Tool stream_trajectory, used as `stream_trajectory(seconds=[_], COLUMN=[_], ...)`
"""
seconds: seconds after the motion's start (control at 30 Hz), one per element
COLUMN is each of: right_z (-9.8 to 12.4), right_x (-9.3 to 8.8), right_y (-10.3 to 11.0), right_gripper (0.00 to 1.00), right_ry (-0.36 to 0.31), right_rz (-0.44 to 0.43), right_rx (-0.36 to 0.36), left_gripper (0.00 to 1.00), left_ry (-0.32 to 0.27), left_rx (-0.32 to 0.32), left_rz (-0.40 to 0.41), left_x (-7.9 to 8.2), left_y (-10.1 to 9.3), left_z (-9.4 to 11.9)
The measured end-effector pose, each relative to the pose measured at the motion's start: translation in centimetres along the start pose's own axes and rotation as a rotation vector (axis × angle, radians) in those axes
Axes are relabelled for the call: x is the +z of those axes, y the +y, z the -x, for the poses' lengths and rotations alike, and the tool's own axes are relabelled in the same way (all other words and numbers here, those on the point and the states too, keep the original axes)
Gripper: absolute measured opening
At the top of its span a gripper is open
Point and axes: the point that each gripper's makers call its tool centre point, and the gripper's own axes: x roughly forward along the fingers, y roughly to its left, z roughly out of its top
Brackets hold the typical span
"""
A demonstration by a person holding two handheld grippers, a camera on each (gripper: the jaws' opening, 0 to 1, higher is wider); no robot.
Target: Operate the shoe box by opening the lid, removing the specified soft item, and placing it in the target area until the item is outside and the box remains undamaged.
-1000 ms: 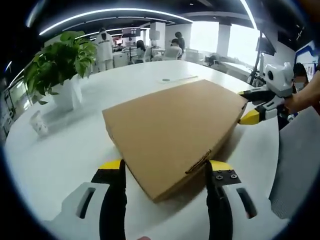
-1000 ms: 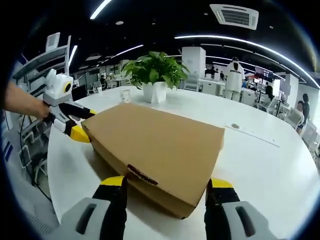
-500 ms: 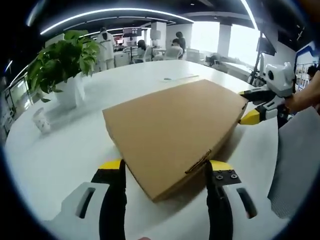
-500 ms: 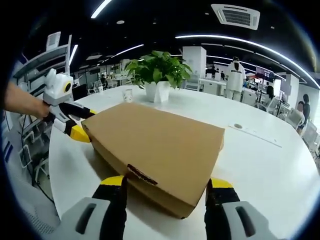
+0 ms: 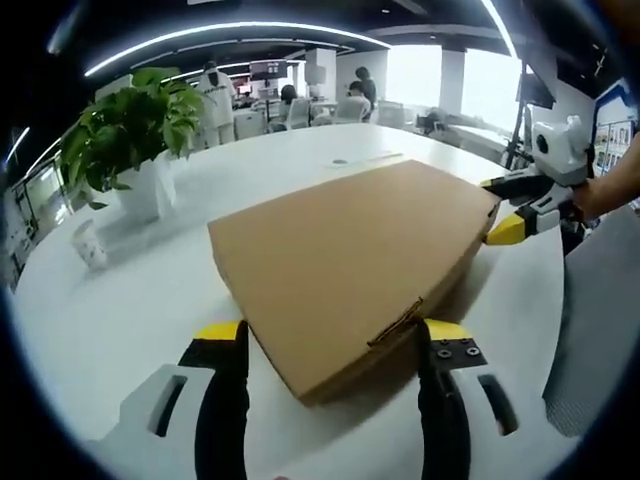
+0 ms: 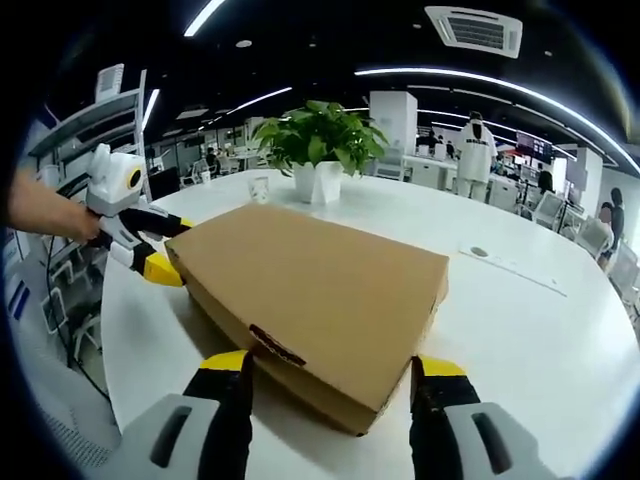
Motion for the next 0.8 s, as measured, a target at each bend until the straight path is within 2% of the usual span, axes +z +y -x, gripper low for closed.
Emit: stream_trajectory(seconds=[0.37, 0.8], right_z=[0.22, 0.27], right_x=[-0.56, -0.48], right_y=[-0.21, -0.07], right_gripper=[0.57, 0.54], right_ry=[0.000, -0.003], right_rz=[0.030, 0.008], right_rx=[0.009, 0.006], left_gripper=[0.67, 0.65], left_ry=[-0.024, -0.032], left_rx=[0.012, 0.019], left_rz=[0.008, 0.014], left_x=[-0.22, -0.12], left_y=[0.13, 0.01], left_z=[0.32, 0.31])
